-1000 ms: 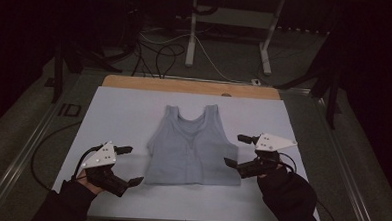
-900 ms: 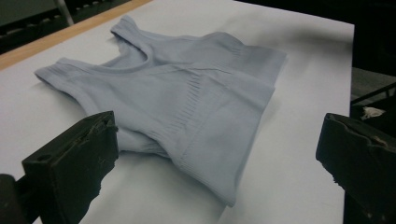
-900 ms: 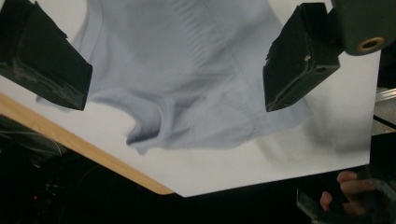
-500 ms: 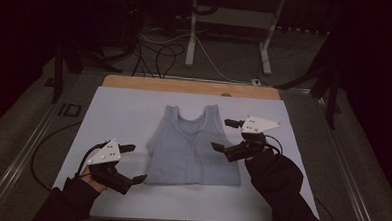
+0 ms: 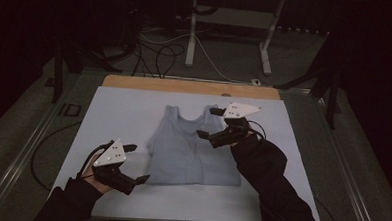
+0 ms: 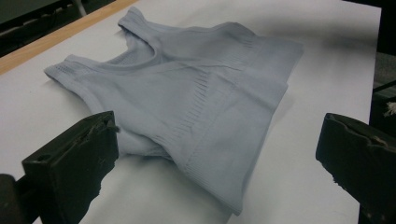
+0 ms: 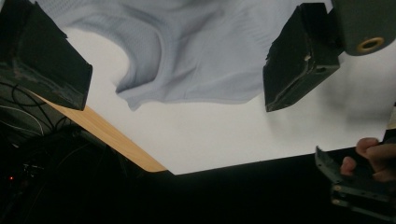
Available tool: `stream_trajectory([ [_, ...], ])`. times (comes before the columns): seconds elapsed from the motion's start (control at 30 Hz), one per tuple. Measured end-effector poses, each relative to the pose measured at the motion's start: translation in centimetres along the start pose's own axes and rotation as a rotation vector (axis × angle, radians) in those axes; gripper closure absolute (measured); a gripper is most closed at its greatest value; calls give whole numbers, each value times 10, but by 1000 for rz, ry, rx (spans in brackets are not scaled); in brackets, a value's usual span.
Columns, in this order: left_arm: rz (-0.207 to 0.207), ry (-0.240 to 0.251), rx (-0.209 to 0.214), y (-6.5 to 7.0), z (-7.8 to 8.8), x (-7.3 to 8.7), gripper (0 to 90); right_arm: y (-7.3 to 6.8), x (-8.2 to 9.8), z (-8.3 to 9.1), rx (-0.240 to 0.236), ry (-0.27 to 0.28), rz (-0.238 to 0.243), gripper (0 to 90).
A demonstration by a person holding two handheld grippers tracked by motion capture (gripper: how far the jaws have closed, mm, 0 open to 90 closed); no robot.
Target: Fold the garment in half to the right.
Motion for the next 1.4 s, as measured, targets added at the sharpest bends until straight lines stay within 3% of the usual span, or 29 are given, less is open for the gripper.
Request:
stream_trajectory([
  [0.47,6,-26,-3,6,-10,4,3,9,-13,-45,-7,9,-19,82],
  [0.83,4,-50,16,11,-19,9,3,24,-12,-79,-2,-33,-55,82],
  [1.2,7,-124,28,16,-34,25,3,44,-13,-116,14,-83,-115,83],
  [1.4,11,-163,22,15,-39,32,6,48,-11,-132,13,-112,-115,83],
])
Point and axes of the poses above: each handheld gripper's, and its own axes: z roughly backward along the jaws, x roughly out of its underside, y roughly to its right, the point moved 6 cm from there along -z, roughly forward along the jaws, and after that the axes turned 1 degree about x, right-handed, at the moved point
